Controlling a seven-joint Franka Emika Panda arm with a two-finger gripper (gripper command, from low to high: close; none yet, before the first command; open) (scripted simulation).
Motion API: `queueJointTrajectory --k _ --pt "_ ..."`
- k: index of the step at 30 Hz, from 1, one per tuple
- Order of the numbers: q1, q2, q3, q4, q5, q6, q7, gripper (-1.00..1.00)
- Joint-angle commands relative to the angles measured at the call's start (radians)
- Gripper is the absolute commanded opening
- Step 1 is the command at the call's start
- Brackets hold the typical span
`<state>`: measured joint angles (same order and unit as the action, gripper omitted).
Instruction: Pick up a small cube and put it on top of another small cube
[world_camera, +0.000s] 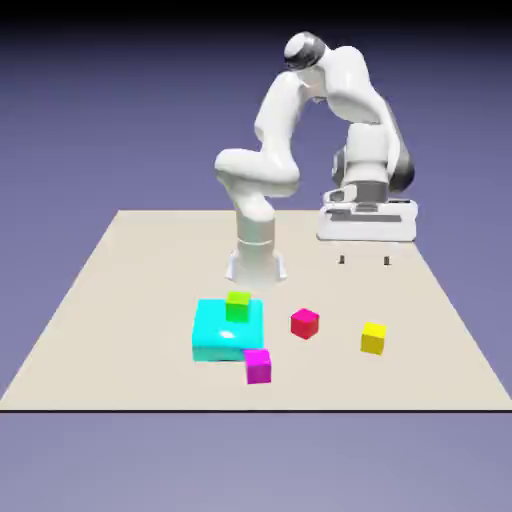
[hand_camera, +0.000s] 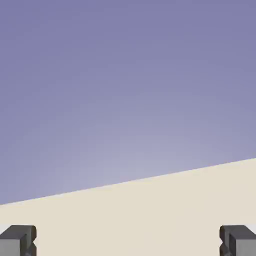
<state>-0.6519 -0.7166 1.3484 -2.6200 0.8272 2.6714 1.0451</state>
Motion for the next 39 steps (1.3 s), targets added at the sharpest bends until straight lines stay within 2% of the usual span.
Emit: queueJointTrajectory --k 1,16,23,24,32,39 --pt "-0.018 -0.004 0.036 0.005 0.022 -0.010 0.008 0.00" --pt "-0.263 -0.058 0.534 0.075 0.327 -0.145 0.120 0.00" --pt "-0.473 -0.175 0.785 0.168 0.563 -0.083 -0.029 0.00" --pt "-0.473 -0.175 0.785 0.168 0.563 -0.083 -0.029 -1.00" --pt "-0.264 -0.059 0.533 0.075 0.328 -0.146 0.117 -1.00" --pt "-0.327 -0.185 0.411 0.013 0.357 -0.311 -0.187 -1.00"
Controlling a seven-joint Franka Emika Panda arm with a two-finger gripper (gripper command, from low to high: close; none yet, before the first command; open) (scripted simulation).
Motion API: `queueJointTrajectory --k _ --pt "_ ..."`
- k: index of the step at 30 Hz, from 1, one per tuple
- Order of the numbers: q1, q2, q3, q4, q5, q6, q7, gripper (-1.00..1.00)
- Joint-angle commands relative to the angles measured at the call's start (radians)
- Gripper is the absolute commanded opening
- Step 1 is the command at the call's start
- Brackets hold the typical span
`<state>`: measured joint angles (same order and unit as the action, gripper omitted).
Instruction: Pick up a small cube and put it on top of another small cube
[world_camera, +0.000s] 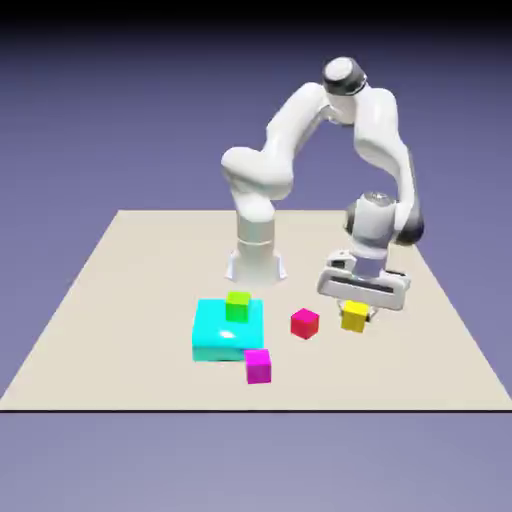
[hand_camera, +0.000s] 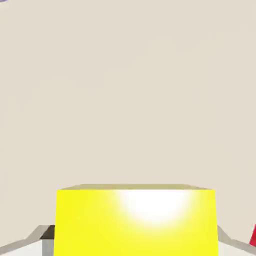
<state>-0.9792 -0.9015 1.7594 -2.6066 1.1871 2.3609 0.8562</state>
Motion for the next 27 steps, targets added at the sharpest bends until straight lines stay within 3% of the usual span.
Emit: queueJointTrajectory --k 1,27 --pt "-0.009 -0.018 -0.017 -0.009 0.001 -0.024 -0.041 -1.00" --pt "-0.246 -0.485 -0.470 -0.237 0.109 -0.634 -1.172 -1.00"
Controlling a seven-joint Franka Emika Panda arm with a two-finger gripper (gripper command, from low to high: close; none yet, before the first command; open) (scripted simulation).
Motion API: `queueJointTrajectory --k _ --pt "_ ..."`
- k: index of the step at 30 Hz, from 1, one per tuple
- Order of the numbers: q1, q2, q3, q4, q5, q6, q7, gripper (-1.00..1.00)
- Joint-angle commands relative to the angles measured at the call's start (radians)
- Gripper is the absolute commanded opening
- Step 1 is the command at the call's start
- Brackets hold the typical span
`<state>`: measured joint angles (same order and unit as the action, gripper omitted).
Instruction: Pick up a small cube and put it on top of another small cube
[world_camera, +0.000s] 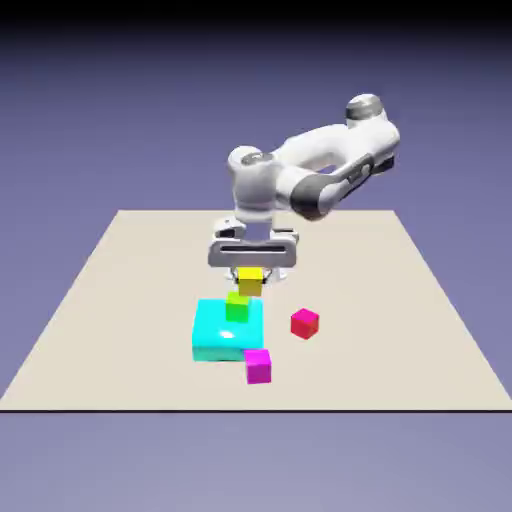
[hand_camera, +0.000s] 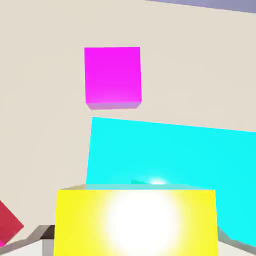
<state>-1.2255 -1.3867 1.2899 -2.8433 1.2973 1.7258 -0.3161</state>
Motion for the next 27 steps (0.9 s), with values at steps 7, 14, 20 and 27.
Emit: queueJointTrajectory --k 7,14,20,27 --pt "-0.064 -0.126 -0.122 -0.061 0.028 -0.163 -0.304 -1.00" --pt "-0.056 -0.083 0.046 -0.087 0.197 -0.084 -0.347 -1.00" --pt "-0.052 -0.068 0.093 -0.092 0.241 -0.058 -0.350 1.00" --pt "-0.071 -0.140 -0.135 -0.068 0.031 -0.182 -0.338 1.00"
